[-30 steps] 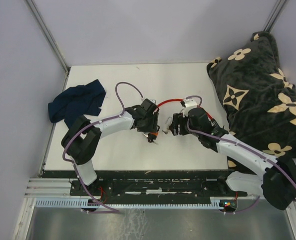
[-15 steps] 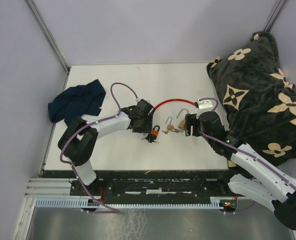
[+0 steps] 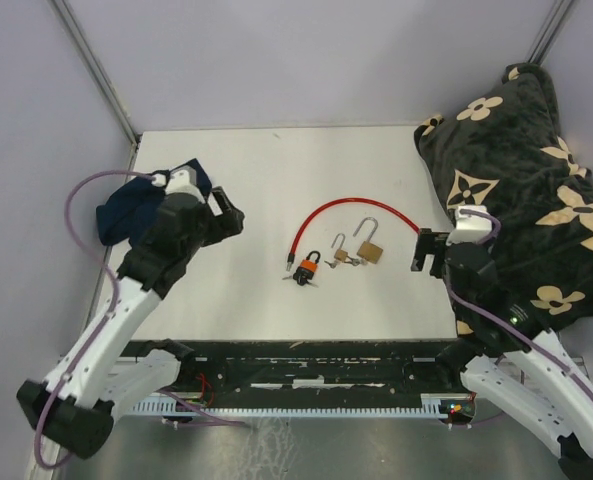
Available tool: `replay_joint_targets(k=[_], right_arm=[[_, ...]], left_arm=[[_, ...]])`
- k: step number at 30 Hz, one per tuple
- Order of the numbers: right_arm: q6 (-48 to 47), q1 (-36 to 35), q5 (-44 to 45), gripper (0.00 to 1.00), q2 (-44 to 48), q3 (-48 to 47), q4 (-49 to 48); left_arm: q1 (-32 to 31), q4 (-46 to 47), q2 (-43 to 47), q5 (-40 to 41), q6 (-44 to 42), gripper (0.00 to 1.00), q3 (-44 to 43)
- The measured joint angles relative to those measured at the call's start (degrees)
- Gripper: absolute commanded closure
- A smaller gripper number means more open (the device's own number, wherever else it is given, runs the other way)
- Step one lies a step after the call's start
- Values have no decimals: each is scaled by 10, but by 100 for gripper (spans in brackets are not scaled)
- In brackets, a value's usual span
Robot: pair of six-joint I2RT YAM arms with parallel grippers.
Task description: Unlock with the key
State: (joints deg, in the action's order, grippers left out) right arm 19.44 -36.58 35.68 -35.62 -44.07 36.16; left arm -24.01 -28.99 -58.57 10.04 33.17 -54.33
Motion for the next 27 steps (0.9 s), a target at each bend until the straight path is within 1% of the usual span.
replay_joint_targets(k=[1, 5, 9, 13, 19, 23, 27], right_arm=[[0, 0, 14, 1, 18, -7, 10], [-3, 0, 60, 1, 83, -27, 42], [-6, 0, 82, 1, 132, -42, 69], [-20, 1, 86, 1, 164, -45, 88], [-34, 1, 89, 1, 191, -43, 99], [-41, 1, 93, 1, 203, -35, 98], [-47, 1, 95, 1, 210, -31, 98]], left_arm=[[1, -5, 37, 15, -1, 4, 0], [2, -21, 161, 78, -13, 2, 0], [2, -20, 257, 141, -36, 1, 5], [2, 1, 339, 184, -62, 0, 39], [2, 31, 393, 205, -76, 0, 104], [2, 34, 393, 210, -82, 0, 131], [2, 35, 381, 210, -86, 0, 133]])
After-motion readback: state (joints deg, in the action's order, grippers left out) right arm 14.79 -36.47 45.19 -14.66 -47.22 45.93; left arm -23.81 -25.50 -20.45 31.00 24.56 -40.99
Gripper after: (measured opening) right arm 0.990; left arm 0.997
